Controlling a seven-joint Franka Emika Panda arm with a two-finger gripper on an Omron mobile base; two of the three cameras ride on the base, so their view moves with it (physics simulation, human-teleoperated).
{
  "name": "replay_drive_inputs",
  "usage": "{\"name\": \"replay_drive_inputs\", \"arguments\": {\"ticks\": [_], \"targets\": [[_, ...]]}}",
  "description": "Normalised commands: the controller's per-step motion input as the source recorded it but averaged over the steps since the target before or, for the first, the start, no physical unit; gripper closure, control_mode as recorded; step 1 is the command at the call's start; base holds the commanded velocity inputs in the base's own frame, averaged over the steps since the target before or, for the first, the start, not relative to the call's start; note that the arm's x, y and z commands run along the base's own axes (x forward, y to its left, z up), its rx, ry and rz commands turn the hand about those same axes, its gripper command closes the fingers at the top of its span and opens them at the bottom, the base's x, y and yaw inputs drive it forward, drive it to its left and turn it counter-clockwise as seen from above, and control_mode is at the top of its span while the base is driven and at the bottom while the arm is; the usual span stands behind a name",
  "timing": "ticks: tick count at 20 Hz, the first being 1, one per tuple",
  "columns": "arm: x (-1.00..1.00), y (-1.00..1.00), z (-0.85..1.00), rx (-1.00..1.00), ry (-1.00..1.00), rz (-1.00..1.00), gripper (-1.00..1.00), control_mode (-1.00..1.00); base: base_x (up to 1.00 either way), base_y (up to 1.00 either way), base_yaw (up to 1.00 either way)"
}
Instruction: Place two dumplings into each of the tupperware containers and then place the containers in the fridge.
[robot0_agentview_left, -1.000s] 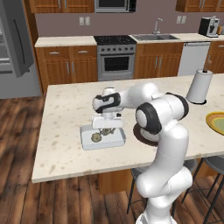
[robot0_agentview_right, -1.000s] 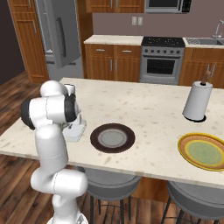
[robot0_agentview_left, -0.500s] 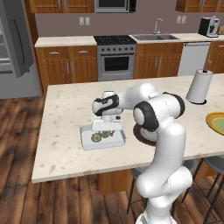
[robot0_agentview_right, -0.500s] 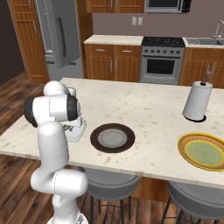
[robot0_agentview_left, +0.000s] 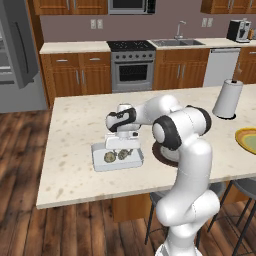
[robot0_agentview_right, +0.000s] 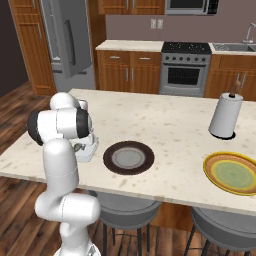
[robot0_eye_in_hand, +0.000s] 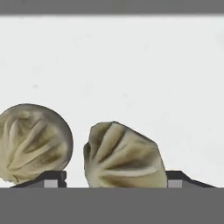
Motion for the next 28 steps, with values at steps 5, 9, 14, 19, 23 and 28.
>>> {"name": "replay_drive_inputs", "arguments": {"ticks": [5, 9, 14, 19, 23, 28], "targets": [[-0.01, 0.00, 0.09, 0.00, 0.00, 0.00, -1.00, -1.00, 0.00, 0.00, 0.00], [-0.01, 0.00, 0.60, 0.00, 0.00, 0.00, -1.00, -1.00, 0.00, 0.00, 0.00], [0.00, -0.38, 0.29, 0.00, 0.00, -0.03, -1.00, -1.00, 0.00, 0.00, 0.00], [0.02, -0.86, 0.00, 0.02, 0.01, -0.03, -1.00, -1.00, 0.00, 0.00, 0.00], [0.00, -0.61, -0.13, 0.02, -0.08, 0.00, -1.00, -1.00, 0.00, 0.00, 0.00], [0.00, -0.03, -0.39, 0.00, -0.31, 0.00, -1.00, -1.00, 0.00, 0.00, 0.00]]}}
